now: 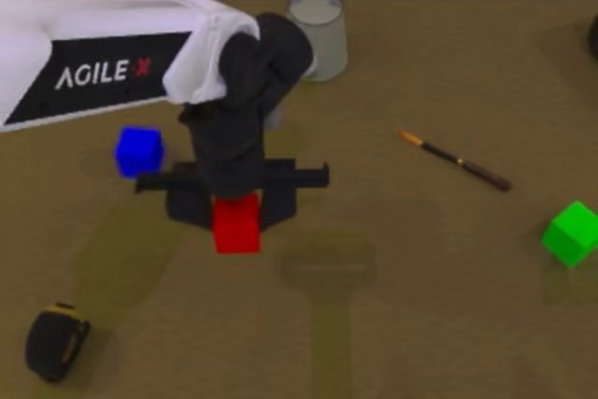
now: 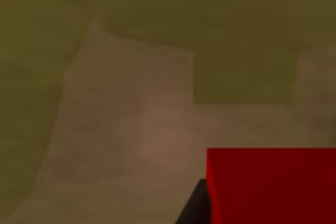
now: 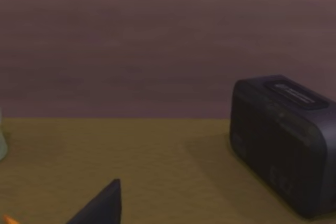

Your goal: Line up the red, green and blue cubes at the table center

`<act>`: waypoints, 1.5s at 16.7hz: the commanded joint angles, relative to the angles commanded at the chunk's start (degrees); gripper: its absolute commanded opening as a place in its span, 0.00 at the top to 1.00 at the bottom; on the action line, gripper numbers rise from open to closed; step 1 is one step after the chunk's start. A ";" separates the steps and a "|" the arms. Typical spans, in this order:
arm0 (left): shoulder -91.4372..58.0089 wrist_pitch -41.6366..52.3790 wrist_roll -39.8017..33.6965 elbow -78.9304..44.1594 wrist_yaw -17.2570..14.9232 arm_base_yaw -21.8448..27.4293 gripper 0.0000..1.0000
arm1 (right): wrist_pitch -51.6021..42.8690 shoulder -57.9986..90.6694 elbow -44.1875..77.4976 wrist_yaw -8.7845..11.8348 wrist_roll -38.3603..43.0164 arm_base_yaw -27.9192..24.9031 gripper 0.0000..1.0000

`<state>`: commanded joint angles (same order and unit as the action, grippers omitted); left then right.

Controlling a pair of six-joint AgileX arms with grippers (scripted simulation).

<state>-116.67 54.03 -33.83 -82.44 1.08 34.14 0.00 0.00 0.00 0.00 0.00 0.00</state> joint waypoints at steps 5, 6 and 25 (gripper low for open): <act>-2.93 -7.65 0.02 5.02 -0.11 0.20 1.00 | 0.00 0.00 0.00 0.00 0.00 0.00 0.00; -2.93 -7.65 0.02 5.02 -0.11 0.20 1.00 | 0.00 0.00 0.00 0.00 0.00 0.00 0.00; -2.93 -7.65 0.02 5.02 -0.11 0.20 0.00 | 0.00 0.00 0.00 0.00 0.00 0.00 0.00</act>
<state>-119.60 46.38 -33.82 -77.42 0.97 34.34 0.00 0.00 0.00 0.00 0.00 0.00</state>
